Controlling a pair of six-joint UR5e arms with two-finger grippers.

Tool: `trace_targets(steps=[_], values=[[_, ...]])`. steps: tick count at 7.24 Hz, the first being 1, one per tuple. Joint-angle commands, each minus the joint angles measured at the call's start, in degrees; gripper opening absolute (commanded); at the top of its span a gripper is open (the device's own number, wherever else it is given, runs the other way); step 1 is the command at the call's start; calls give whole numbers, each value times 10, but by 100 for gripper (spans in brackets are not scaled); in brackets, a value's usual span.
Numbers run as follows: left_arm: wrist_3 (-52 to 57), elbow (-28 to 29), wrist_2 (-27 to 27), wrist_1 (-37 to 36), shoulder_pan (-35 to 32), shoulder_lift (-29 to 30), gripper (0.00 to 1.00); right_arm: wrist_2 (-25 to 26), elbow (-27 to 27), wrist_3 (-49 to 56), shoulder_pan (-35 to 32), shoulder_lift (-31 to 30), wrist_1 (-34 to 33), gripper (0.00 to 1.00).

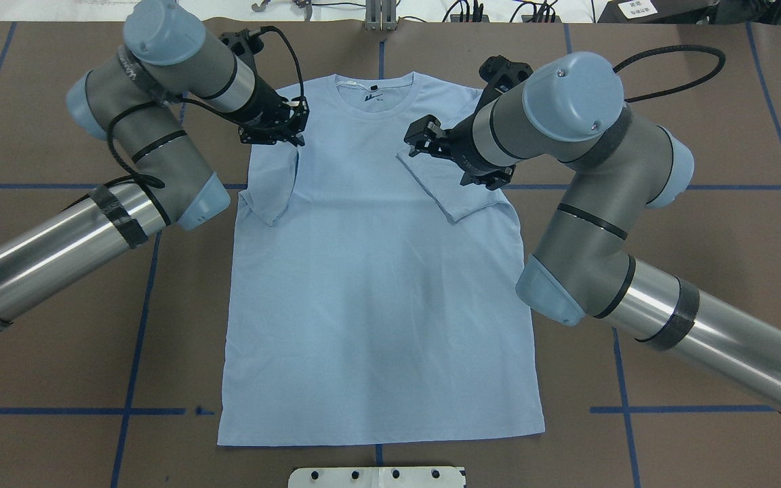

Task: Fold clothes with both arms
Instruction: 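Grasp the other sleeve with the left gripper and fold it inward, then release the sleeve with the left gripper while the right gripper moves to the hem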

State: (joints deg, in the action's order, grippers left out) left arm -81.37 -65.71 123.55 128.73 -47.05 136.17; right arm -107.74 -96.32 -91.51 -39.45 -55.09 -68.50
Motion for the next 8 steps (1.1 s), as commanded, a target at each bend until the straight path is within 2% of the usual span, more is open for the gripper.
trace_targets(steps=[1, 2, 3, 4, 5, 6, 7, 8], values=[[2, 0, -1, 17, 8, 9, 99, 0, -4, -3, 0, -5, 0, 100], [-1, -43, 1, 15, 7, -12, 100, 2, -8, -7, 1, -7, 0, 100], [-4, -123, 2, 12, 7, -60, 100, 5, -13, -16, 9, -16, -1, 100], [-5, -209, 2, 10, 8, -124, 100, 32, -31, -56, 43, -32, -7, 100], [-39, -250, -1, 10, 12, -153, 100, 78, -91, -75, 93, -54, -115, 100], [-67, -282, -5, 10, 32, -170, 100, 158, -190, -77, 165, -72, -270, 100], [-77, -322, -26, 10, 49, -202, 100, 195, -246, -116, 222, -133, -299, 100], [-77, -348, -32, 10, 54, -225, 100, 198, -269, -182, 254, -176, -294, 96]])
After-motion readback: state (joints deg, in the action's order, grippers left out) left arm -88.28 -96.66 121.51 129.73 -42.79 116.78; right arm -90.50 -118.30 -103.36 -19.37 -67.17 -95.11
